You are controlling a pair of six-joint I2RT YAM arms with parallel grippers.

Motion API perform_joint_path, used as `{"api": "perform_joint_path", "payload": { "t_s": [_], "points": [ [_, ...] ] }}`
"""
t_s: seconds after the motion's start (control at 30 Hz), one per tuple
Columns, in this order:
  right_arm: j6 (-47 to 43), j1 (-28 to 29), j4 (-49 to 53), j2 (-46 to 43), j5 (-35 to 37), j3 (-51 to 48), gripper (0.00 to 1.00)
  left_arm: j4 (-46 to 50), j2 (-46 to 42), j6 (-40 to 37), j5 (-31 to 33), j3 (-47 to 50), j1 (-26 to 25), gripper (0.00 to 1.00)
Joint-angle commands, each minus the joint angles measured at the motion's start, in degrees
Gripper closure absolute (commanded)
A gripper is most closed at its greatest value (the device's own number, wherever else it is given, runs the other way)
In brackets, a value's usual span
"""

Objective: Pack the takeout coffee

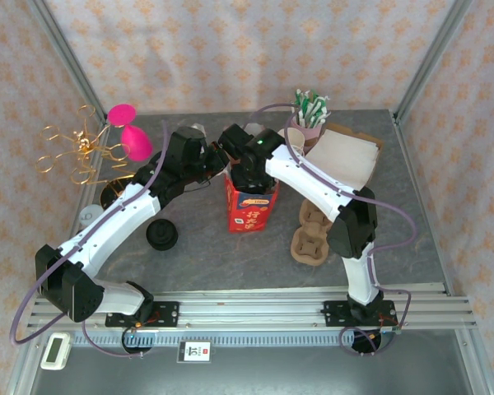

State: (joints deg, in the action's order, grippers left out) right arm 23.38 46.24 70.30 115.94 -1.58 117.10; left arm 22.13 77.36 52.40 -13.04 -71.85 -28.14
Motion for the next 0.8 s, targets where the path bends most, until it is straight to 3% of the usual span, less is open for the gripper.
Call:
{"api": "perform_joint_path", "payload": {
  "t_s": [0.0, 0.47, 0.77],
  "points": [
    [0.7, 0.3, -1.7, 2.8, 0.8, -1.6, 0.46, 1.0, -0.6, -0.8, -0.5, -1.8, -0.4, 0.90],
    [0.4, 0.2, -1.3, 2.4, 1.7, -2.2, 0.46, 2.6, -3.7, -1.2, 0.0, -2.0, 0.5, 0.78],
    [0.3, 0.3, -0.9, 3.1, 2.6, 0.1, 0.47, 2.7, -4.7, -0.9, -0.6, -1.3, 1.0, 0.77]
  ]
}}
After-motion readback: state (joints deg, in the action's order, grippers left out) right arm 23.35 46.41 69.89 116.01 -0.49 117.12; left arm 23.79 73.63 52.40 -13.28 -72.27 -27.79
